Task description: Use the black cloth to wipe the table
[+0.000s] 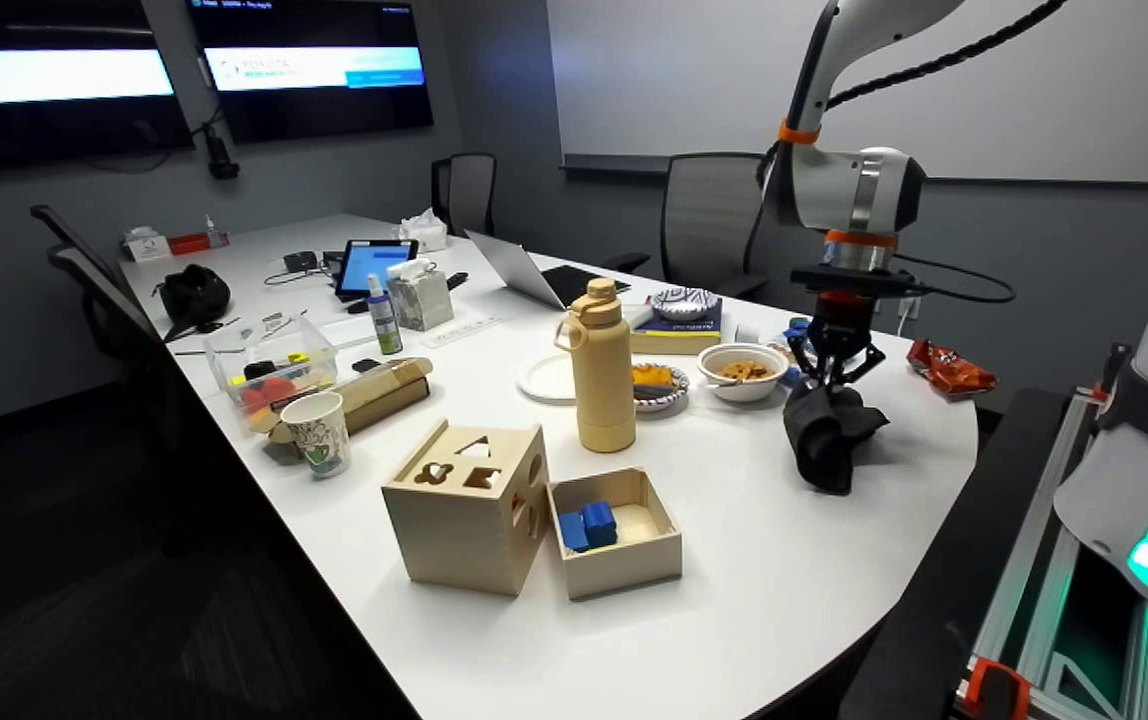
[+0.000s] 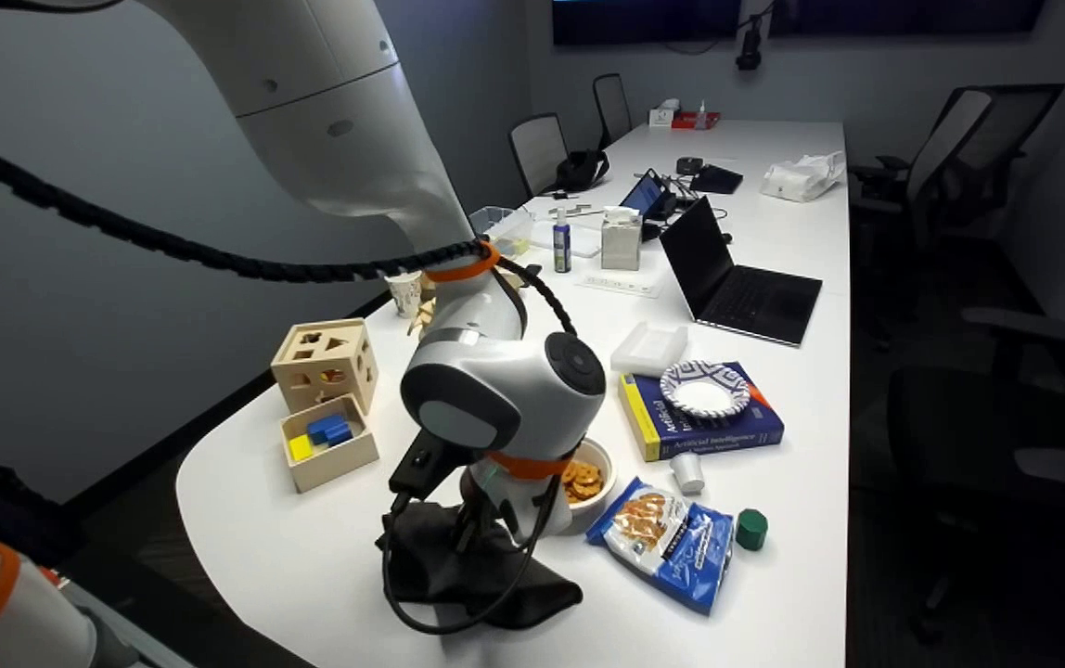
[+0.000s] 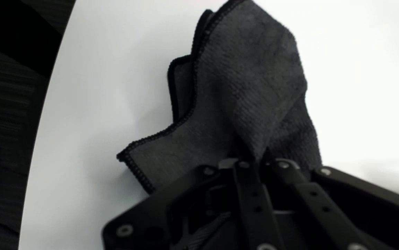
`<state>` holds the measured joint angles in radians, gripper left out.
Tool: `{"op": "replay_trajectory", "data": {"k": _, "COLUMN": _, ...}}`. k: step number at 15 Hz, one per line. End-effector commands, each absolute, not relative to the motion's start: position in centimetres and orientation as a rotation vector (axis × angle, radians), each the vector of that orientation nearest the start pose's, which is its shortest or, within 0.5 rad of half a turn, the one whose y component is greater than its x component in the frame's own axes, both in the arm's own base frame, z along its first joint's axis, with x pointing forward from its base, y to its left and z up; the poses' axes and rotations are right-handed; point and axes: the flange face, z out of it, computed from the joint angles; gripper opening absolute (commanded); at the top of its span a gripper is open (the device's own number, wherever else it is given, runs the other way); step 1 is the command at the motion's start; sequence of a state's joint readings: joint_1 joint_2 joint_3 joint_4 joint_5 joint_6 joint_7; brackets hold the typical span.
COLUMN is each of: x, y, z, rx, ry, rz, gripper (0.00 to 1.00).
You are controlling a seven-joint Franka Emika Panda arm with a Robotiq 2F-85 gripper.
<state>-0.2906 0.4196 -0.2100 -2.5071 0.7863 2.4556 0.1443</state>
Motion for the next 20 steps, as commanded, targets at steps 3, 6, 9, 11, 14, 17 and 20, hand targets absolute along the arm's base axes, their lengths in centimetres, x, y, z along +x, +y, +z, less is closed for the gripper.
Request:
{"op": "replay_trajectory", "data": {"k": 3, "x": 33.4, "y": -23.6, "z": 12.3, "rx": -1.961, "ry": 1.929, "rz": 0.271, "gripper": 0.02}}
{"op": "replay_trajectory", "data": {"k": 6, "x": 32.6, "y": -25.1, "z": 12.9, "rx": -1.898, "ry": 2.048, "rz": 0.184, "gripper": 0.02}}
{"op": "replay_trajectory", "data": {"k": 9, "x": 31.9, "y": -26.4, "z": 13.1, "rx": -1.838, "ry": 2.206, "rz": 0.096, "gripper": 0.02}}
{"op": "replay_trajectory", "data": {"k": 11, "x": 31.5, "y": -27.1, "z": 13.7, "rx": -1.765, "ry": 2.325, "rz": 0.009, "gripper": 0.02}}
{"op": "replay_trajectory", "data": {"k": 14, "x": 31.3, "y": -27.4, "z": 14.1, "rx": -1.699, "ry": 2.436, "rz": -0.057, "gripper": 0.02}}
{"op": "replay_trajectory", "data": {"k": 17, "x": 31.0, "y": -27.4, "z": 14.4, "rx": -1.646, "ry": 2.525, "rz": -0.106, "gripper": 0.02}}
{"op": "replay_trajectory", "data": {"k": 20, "x": 30.7, "y": -27.3, "z": 14.5, "rx": -1.603, "ry": 2.574, "rz": -0.129, "gripper": 0.02}}
